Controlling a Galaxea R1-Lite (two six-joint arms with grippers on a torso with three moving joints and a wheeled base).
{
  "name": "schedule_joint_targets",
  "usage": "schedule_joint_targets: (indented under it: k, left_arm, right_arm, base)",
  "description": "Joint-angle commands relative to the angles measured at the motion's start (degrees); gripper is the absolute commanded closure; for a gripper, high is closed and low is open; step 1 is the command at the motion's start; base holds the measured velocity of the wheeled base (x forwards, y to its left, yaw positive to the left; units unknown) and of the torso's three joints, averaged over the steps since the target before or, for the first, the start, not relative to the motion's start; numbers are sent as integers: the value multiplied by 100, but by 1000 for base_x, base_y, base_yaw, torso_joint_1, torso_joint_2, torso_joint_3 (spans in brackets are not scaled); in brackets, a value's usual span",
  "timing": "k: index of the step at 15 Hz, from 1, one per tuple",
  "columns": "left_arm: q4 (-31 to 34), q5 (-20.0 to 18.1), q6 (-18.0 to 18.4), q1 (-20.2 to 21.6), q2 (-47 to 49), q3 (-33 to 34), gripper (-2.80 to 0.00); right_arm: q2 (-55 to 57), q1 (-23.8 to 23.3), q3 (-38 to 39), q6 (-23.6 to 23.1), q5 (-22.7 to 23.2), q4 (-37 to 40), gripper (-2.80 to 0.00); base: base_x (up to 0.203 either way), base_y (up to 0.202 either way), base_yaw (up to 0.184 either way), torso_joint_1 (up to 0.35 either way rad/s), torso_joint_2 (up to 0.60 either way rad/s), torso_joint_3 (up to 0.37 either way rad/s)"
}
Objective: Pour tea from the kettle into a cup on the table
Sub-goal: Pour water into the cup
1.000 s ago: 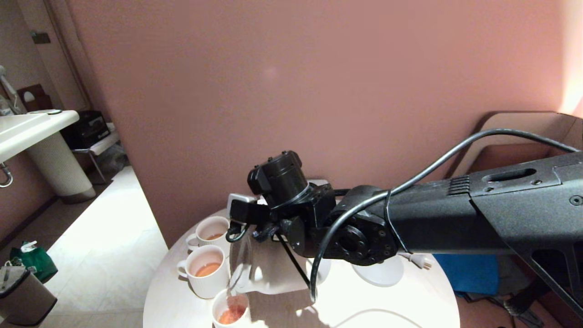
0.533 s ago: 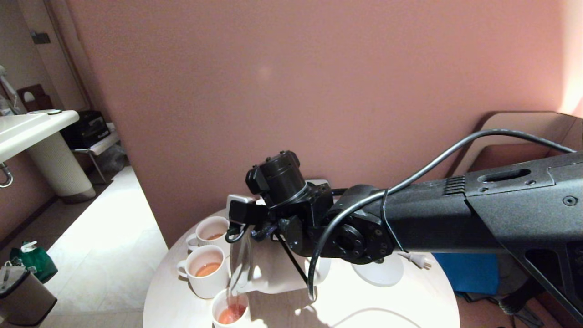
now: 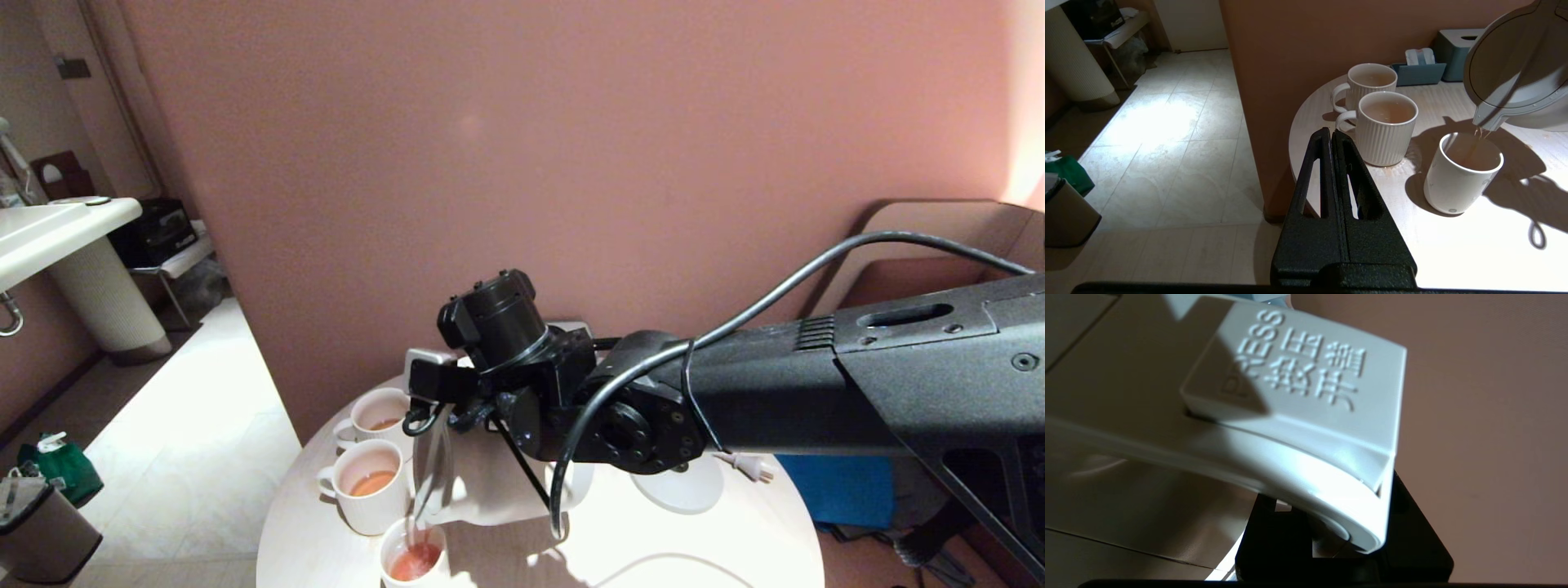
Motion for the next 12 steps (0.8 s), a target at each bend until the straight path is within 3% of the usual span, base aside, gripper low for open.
schedule_joint_targets:
  k: [1,9,12]
  left_arm:
    - [-2,1,2,4,9,0,0]
    - [-2,1,2,4,9,0,0]
    - [-2,1,2,4,9,0,0]
  right_arm:
    - [-1,18,2,-35,-19,1,0]
    - [17,62,-50,-17,-80,122,0]
    - [-18,54,2,288,-66,105,0]
  base:
    - [0,0,0,0,0,0]
    - [0,0,0,0,0,0]
    - [0,0,0,0,0,0]
